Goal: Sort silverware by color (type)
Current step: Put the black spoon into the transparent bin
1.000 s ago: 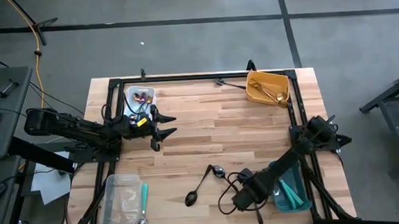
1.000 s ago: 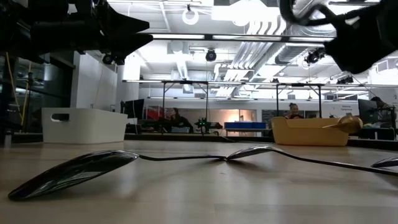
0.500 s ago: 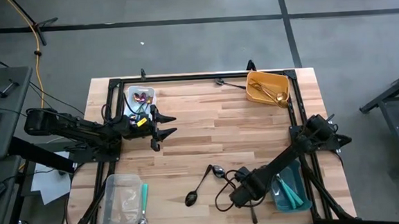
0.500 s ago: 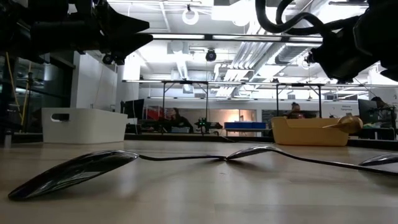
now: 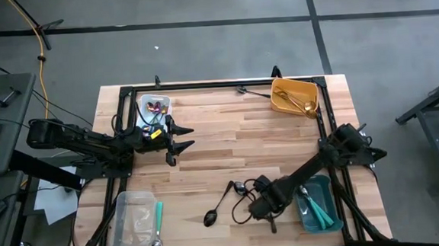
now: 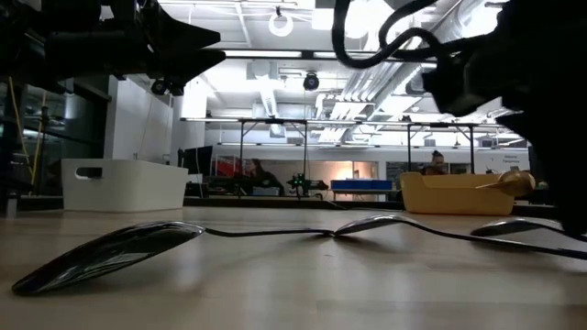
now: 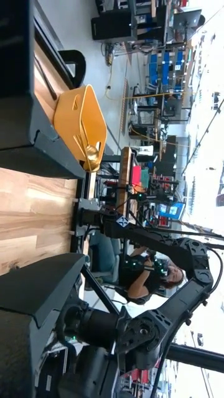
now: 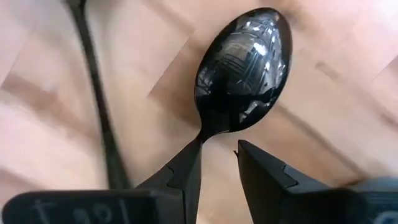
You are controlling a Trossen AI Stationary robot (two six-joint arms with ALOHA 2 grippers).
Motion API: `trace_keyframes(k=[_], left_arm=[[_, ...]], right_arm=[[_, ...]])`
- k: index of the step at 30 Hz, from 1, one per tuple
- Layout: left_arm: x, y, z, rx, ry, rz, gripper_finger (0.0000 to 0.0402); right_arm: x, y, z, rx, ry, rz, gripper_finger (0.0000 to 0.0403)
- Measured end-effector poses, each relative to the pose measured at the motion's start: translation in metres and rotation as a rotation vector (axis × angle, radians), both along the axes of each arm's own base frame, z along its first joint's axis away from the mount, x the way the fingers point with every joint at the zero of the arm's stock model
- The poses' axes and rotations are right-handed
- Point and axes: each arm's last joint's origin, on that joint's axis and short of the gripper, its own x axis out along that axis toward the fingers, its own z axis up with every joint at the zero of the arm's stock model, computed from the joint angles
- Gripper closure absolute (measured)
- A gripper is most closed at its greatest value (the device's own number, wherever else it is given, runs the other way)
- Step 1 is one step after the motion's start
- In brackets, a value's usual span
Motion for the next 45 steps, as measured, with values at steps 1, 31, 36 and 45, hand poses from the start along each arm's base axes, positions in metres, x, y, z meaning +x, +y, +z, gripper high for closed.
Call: trace_keyframes(k=[1, 31, 36, 45], left_arm=[[0.0, 0.0, 0.0, 0.0, 0.0, 0.0, 0.0202], [0.0, 0.0, 0.0, 0.0, 0.002, 0.0, 0.0202], [0.0, 0.0, 0.0, 0.0, 0.004, 0.0, 0.0202], [0.0, 0.0, -0.001, 0.0, 0.008, 0.0, 0.0202]], right_arm=[[0.001, -0.003, 0.0, -0.017, 0.001, 0.004, 0.0302], [0.021, -0.098, 0.003, -0.301, 0.191, 0.295, 0.0302], [0.023, -0.107, 0.003, -0.314, 0.205, 0.334, 0.0302], [0.025, -0.115, 0.004, -0.315, 0.229, 0.388, 0.0302]])
